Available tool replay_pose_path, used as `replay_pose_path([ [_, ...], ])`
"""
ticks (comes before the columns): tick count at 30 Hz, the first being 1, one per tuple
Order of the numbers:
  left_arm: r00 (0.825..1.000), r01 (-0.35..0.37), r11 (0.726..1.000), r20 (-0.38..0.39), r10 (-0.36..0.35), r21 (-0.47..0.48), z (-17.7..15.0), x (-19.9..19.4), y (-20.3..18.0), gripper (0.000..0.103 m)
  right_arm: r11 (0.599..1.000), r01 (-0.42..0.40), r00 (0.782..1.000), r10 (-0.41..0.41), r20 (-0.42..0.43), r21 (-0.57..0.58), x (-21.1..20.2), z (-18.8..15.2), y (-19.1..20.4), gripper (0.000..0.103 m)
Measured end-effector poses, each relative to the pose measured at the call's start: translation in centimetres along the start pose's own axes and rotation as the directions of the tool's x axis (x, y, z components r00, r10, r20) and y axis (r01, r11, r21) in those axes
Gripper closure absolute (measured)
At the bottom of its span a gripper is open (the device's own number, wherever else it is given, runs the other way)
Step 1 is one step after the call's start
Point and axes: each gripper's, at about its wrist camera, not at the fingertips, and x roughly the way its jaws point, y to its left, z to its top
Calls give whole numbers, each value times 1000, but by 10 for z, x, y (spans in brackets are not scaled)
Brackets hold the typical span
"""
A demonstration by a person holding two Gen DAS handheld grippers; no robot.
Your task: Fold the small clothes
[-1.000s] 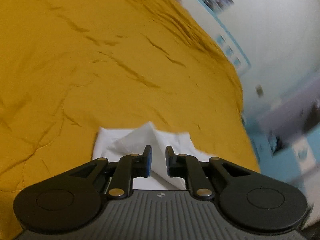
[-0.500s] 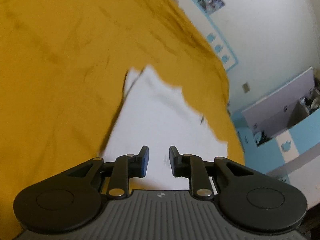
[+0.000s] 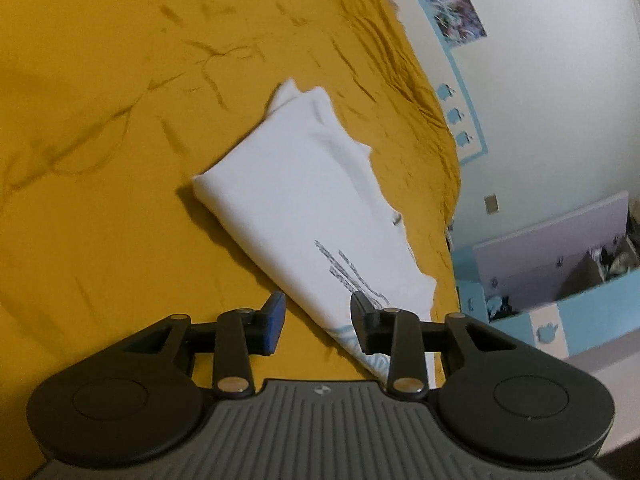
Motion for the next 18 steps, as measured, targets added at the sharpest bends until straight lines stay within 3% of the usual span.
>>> replay_pose_path([
  [4, 993, -115, 986, 2, 115, 124, 4, -35, -26, 63, 1000, 3, 999, -3, -49, -9, -55, 5, 17, 41],
  [5, 993, -114, 983, 7, 114, 145, 5, -44, -30, 60, 1000, -6, 998, 5, -58, -18, -66, 4, 18, 38],
  [6, 994, -112, 980, 8, 112, 164, 6, -51, -33, 49, 1000, -5, 999, 3, -53, -27, -75, 3, 19, 36],
  [8, 993, -121, 975, 14, 121, 185, 8, -59, -31, 44, 999, 26, 999, -27, -32, -43, -79, 4, 17, 31],
  [14, 994, -110, 992, 7, 110, 56, 14, -20, 4, 45, 991, 123, 989, -127, 73, 61, -13, 1, -29, 35],
  [18, 995, -99, 995, 24, 99, -5, 11, 8, 17, 45, 970, 118, 981, -148, 129, 215, 33, 5, -65, 37],
])
